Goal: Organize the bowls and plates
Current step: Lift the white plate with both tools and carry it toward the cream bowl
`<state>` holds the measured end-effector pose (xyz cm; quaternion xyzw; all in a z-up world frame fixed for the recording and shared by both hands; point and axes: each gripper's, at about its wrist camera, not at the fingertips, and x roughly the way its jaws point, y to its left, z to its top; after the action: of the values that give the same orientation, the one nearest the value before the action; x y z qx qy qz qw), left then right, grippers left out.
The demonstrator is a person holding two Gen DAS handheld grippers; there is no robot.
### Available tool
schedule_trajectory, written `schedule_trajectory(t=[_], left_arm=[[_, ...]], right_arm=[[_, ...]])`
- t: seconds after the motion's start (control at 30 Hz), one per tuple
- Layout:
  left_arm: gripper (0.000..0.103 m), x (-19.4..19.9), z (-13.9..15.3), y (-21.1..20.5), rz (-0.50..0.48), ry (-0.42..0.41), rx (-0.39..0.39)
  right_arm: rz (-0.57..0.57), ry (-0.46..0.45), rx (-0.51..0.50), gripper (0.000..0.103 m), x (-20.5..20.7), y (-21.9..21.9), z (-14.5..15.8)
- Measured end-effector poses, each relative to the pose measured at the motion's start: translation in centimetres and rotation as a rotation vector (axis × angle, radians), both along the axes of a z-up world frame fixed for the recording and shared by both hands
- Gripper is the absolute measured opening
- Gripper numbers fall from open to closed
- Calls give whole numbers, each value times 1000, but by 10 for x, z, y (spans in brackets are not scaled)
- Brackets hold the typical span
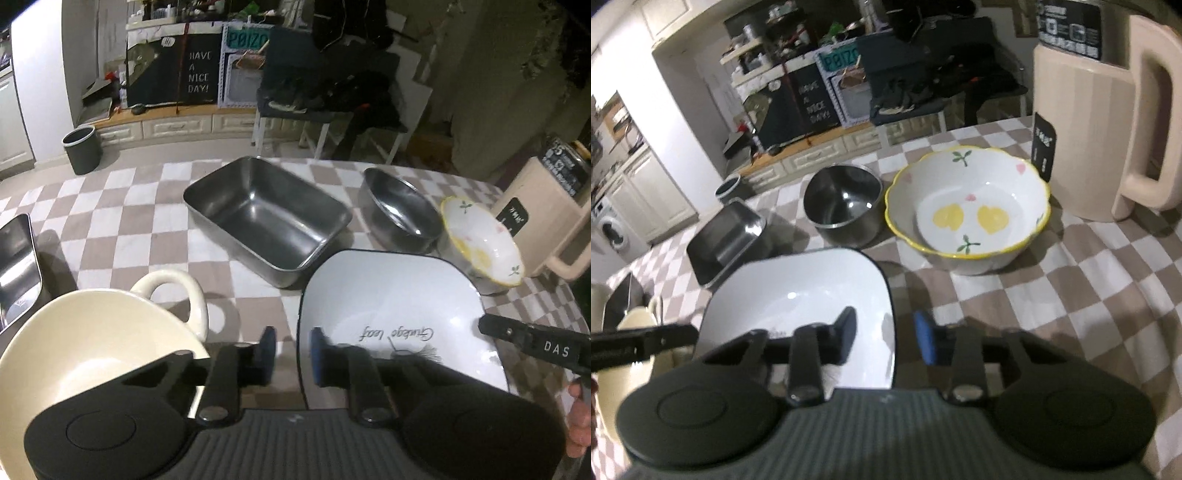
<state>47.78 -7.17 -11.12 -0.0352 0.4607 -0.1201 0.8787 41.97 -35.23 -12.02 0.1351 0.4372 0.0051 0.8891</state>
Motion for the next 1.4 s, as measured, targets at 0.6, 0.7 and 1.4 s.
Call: schedule_trajectory(t=[0.6, 0.7, 1.4], left_arm=[[13, 3, -20, -15, -75, 8, 19], [13, -6, -11, -11, -57, 30, -8], [13, -174, 97, 81, 76, -113, -24]], right_arm=[[16, 18, 51, 13, 4, -2, -18], [19, 37, 61, 13, -3, -4, -15], [140, -46, 156, 15, -109, 64, 89]])
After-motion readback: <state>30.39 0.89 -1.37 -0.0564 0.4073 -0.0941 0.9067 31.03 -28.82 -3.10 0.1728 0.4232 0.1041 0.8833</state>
